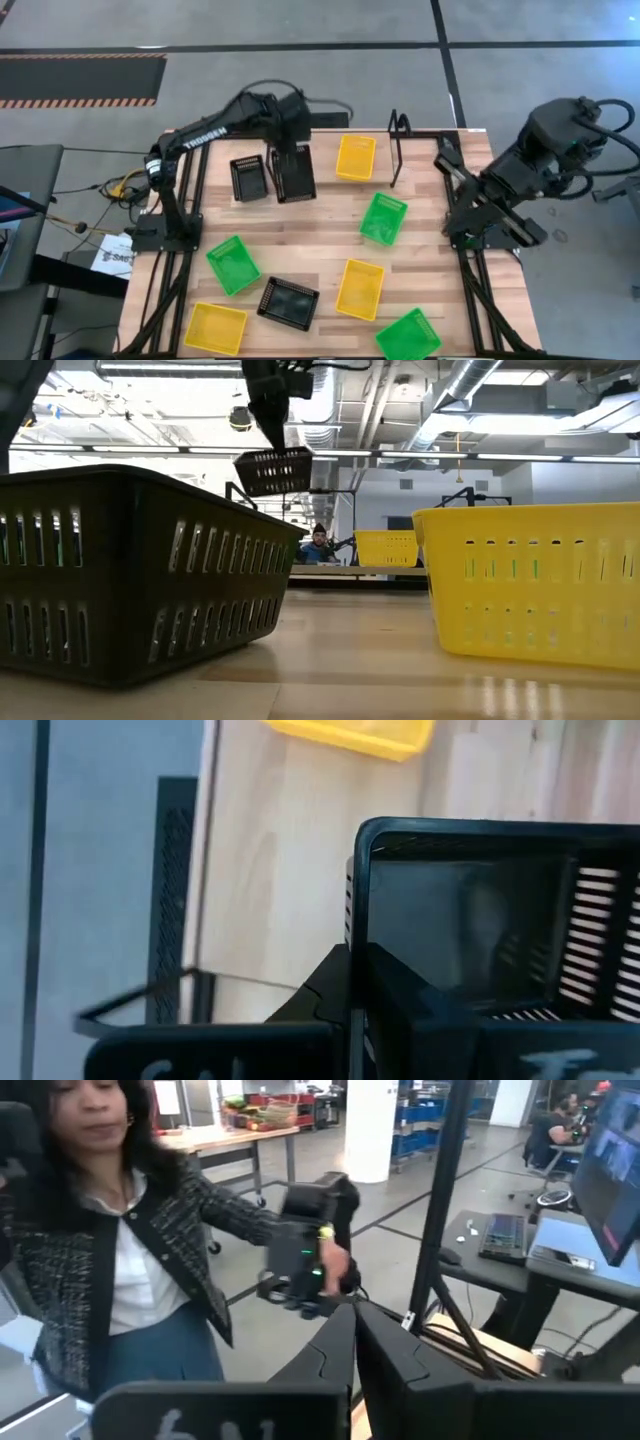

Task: Stack baskets on shelf by color
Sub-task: Put the middle black bin on the shelf

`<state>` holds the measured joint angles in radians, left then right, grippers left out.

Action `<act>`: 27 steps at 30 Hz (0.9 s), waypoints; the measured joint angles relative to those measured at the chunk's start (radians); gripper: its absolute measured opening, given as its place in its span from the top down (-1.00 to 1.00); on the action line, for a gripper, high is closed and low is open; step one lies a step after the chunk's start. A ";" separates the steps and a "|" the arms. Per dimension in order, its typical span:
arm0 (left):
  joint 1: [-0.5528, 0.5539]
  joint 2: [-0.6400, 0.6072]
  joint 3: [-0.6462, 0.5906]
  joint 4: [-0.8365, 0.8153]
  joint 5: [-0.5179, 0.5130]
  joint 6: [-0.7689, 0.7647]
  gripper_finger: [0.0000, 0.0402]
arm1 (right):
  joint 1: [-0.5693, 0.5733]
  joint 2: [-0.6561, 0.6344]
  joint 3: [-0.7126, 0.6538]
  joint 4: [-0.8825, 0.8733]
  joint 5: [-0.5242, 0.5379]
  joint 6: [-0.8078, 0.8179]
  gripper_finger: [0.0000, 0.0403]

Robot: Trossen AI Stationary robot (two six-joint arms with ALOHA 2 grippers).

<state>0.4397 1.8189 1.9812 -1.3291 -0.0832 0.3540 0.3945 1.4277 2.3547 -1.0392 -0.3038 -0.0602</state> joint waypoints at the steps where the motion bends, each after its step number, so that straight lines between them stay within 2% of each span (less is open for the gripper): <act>1: 0.022 0.005 0.000 0.018 0.014 0.025 1.00 | 0.018 0.000 0.000 0.000 0.021 0.000 0.86; 8: 0.137 0.066 -0.001 0.067 0.124 0.146 1.00 | 0.105 0.020 -0.003 -0.004 0.142 -0.077 0.97; 15: 0.147 0.165 -0.001 0.107 0.128 0.290 1.00 | 0.150 0.076 -0.003 -0.002 0.247 -0.060 0.97; 27: 0.197 0.333 0.000 0.164 0.122 0.398 1.00 | 0.153 0.168 -0.004 0.038 0.288 0.038 0.99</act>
<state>0.6371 2.1521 1.9812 -1.1653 0.0385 0.7519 0.5476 1.5953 2.3510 -1.0014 -0.0161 -0.0222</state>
